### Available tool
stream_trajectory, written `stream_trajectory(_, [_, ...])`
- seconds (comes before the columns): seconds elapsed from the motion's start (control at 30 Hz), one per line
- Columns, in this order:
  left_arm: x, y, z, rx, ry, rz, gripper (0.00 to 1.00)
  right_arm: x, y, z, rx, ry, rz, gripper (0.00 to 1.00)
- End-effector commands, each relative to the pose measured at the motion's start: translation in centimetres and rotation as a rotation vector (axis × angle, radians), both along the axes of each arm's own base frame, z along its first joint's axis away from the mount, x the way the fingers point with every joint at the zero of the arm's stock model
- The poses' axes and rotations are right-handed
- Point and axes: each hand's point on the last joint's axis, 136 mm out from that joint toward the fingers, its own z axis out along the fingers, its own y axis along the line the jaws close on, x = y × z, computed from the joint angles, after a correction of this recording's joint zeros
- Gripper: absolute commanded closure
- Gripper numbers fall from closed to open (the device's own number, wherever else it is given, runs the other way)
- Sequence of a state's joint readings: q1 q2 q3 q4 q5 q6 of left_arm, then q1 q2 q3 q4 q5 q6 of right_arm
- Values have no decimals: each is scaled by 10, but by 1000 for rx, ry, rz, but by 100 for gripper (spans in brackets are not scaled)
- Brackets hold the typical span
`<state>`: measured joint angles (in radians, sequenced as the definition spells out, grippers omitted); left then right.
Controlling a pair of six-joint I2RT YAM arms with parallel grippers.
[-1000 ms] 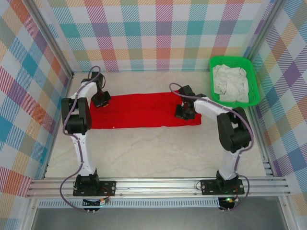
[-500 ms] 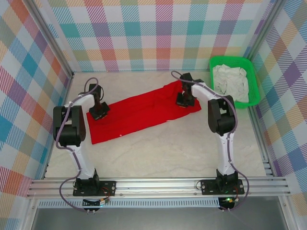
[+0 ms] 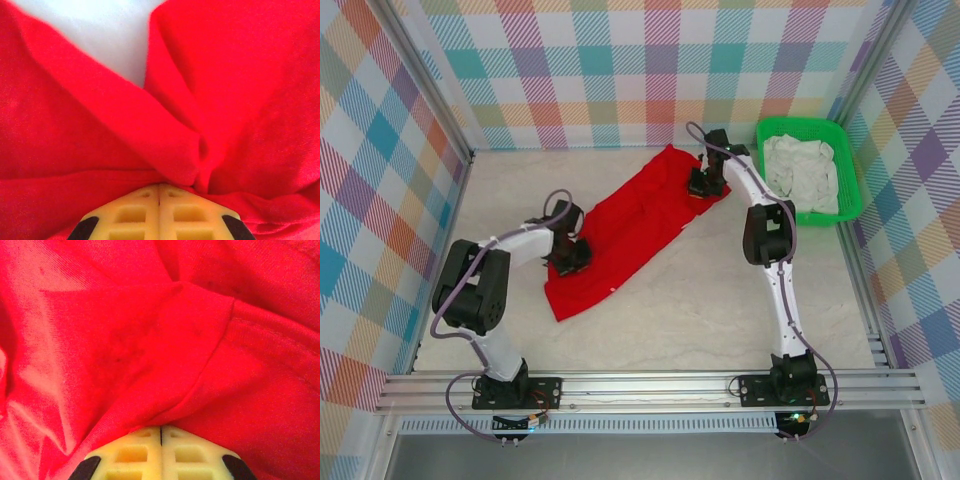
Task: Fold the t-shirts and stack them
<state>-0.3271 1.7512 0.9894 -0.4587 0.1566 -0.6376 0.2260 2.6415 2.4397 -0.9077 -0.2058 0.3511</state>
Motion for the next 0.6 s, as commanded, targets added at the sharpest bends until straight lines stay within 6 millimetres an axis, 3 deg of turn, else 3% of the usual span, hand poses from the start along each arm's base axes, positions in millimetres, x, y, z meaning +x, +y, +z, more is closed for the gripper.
stream_trajectory(0.0, [-103, -1, -56, 79, 337, 12, 100, -3, 7, -16, 83, 53, 8, 100])
stream_trajectory(0.2, [-138, -8, -51, 174, 330, 16, 100, 3, 10, -13, 123, 49, 18, 100])
stream_trajectory(0.37, [-152, -17, -29, 236, 287, -9, 100, 1, 10, -16, 124, 54, 35, 100])
stream_trajectory(0.57, [-167, -13, -3, 335, 257, -37, 100, 0, 10, -15, 113, 48, 56, 100])
